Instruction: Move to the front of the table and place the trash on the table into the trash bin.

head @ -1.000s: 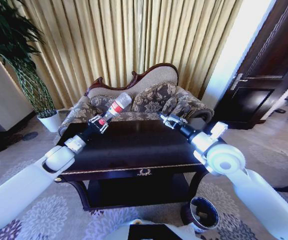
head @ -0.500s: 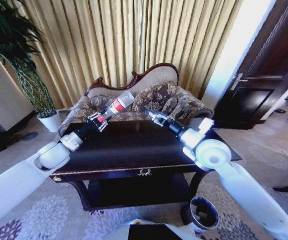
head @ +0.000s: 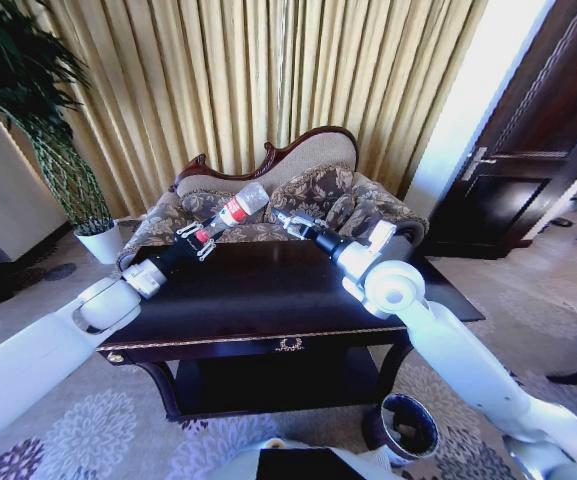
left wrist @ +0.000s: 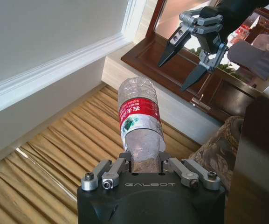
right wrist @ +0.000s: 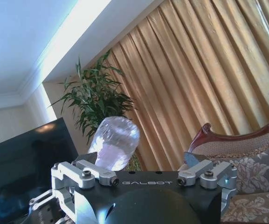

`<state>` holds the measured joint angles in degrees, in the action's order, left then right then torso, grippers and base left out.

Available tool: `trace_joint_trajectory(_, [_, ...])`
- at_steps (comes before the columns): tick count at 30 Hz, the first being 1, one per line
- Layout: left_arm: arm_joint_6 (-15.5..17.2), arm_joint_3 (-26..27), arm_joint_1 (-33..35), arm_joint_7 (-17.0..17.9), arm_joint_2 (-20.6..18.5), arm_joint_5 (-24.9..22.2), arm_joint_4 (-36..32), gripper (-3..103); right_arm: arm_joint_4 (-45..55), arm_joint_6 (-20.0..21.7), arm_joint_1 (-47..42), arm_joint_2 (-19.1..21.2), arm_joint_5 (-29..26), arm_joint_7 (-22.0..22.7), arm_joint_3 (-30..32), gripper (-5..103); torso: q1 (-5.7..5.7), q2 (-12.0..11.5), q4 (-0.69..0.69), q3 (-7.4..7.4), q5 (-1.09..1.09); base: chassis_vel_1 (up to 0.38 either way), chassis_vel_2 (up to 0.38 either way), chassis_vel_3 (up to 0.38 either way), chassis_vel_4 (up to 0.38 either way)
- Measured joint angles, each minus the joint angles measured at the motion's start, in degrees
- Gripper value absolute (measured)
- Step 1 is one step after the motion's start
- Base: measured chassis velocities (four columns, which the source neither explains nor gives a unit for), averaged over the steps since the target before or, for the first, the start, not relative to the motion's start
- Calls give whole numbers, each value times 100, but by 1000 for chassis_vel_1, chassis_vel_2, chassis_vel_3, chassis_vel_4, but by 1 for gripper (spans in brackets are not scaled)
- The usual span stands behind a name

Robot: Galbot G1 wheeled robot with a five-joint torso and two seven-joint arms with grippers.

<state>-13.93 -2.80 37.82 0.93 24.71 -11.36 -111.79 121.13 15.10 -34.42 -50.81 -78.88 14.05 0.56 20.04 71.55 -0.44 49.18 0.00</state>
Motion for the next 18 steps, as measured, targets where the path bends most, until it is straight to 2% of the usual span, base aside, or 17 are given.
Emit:
trace_joint_trajectory(2, [0, -38, -56, -1, 12, -1, 11, 27, -6, 0, 19, -4, 3, -1, -14, 100, 0, 0, 0, 0, -1, 0, 0, 0, 0])
trace_joint_trajectory(6, [28, -485, -581, -12, 146, -5, 49, 27, -139, -12, 287, -75, 22, -5, -143, 100, 0, 0, 0, 0, 0, 0, 0, 0, 0])
trace_joint_trajectory(18, [134, -912, -810, -22, 216, -14, -25, 27, -242, -19, 579, -171, 27, -5, -224, 100, 0, 0, 2, -1, 0, 0, 0, 0, 0])
